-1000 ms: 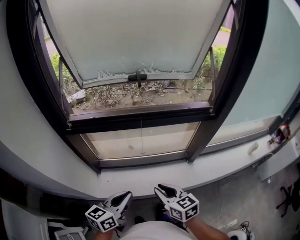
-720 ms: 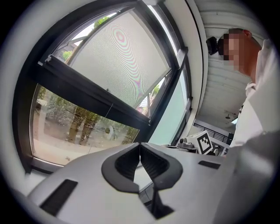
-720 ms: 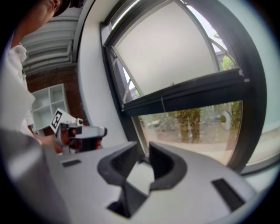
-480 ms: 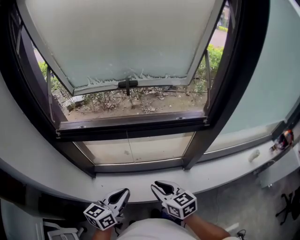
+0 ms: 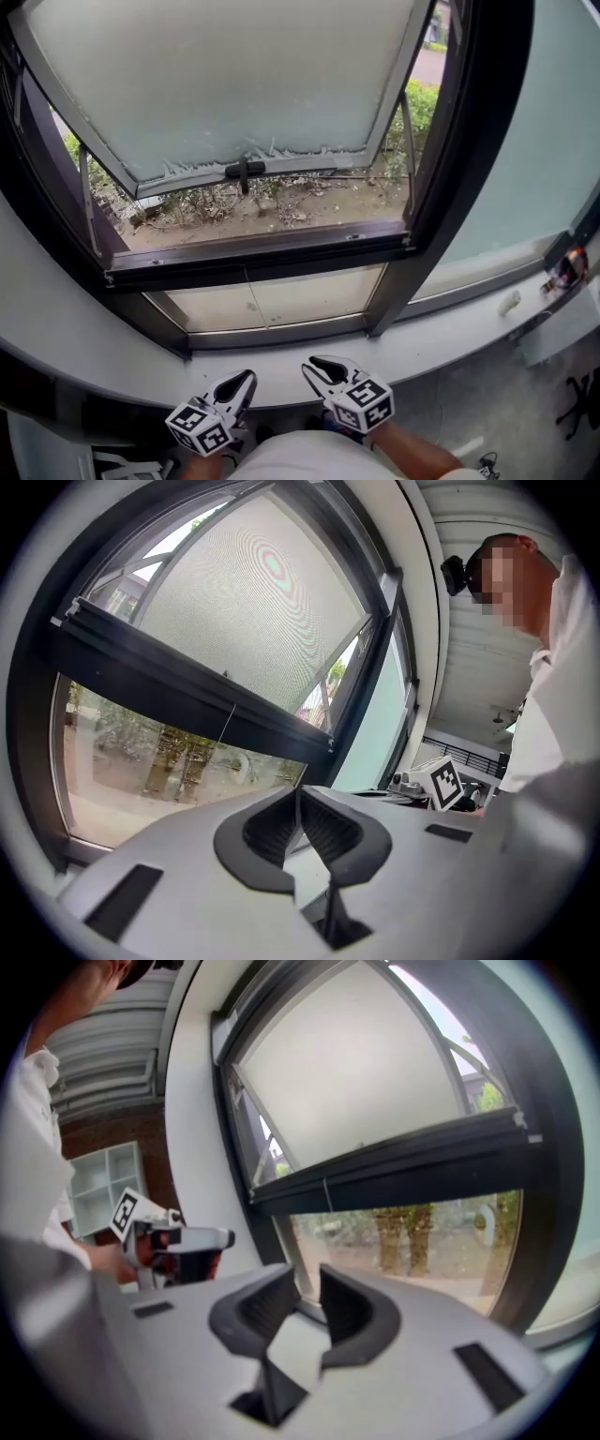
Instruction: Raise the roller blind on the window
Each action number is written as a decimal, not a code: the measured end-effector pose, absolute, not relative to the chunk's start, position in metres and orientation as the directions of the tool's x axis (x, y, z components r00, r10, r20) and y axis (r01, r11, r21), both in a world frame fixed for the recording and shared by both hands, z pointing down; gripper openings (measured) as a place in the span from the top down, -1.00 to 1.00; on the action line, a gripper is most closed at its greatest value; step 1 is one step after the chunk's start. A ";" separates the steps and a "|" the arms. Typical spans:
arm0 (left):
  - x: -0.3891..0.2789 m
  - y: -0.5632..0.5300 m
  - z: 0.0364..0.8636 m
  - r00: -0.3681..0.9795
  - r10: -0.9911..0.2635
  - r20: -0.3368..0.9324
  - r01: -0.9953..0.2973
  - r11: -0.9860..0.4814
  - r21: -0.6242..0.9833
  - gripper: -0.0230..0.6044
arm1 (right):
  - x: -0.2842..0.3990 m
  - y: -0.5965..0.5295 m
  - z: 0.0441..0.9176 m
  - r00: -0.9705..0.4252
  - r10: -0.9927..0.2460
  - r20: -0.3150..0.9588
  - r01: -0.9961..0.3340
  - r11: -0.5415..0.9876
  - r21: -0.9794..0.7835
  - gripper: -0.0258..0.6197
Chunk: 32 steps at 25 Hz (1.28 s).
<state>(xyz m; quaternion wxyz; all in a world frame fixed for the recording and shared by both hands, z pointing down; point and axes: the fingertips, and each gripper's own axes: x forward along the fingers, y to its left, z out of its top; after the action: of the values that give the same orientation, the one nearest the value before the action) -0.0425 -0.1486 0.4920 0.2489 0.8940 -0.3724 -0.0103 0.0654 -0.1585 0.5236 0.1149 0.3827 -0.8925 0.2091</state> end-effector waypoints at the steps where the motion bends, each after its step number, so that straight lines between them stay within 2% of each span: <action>1: -0.045 -0.150 0.492 0.726 -0.666 0.171 -0.659 -0.603 0.450 0.85 | 0.063 -0.159 0.524 -0.677 -0.639 0.367 -0.735 0.616 -0.283 0.68; 16: -0.081 -0.161 0.491 0.752 -0.635 0.178 -0.642 -0.643 0.418 0.85 | 0.037 -0.167 0.516 -0.648 -0.665 0.372 -0.760 0.599 -0.253 0.68; 32: -0.092 -0.227 0.436 0.748 -0.639 0.177 -0.662 -0.739 0.129 0.85 | 0.034 -0.232 0.460 -0.607 -0.716 0.344 -0.757 0.653 0.024 0.68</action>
<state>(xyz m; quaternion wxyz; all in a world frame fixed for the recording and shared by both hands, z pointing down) -0.0924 -0.2273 0.4361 0.0922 0.9304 -0.3496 0.0604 0.0338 -0.2316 0.4601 0.1635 0.4119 -0.8943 0.0621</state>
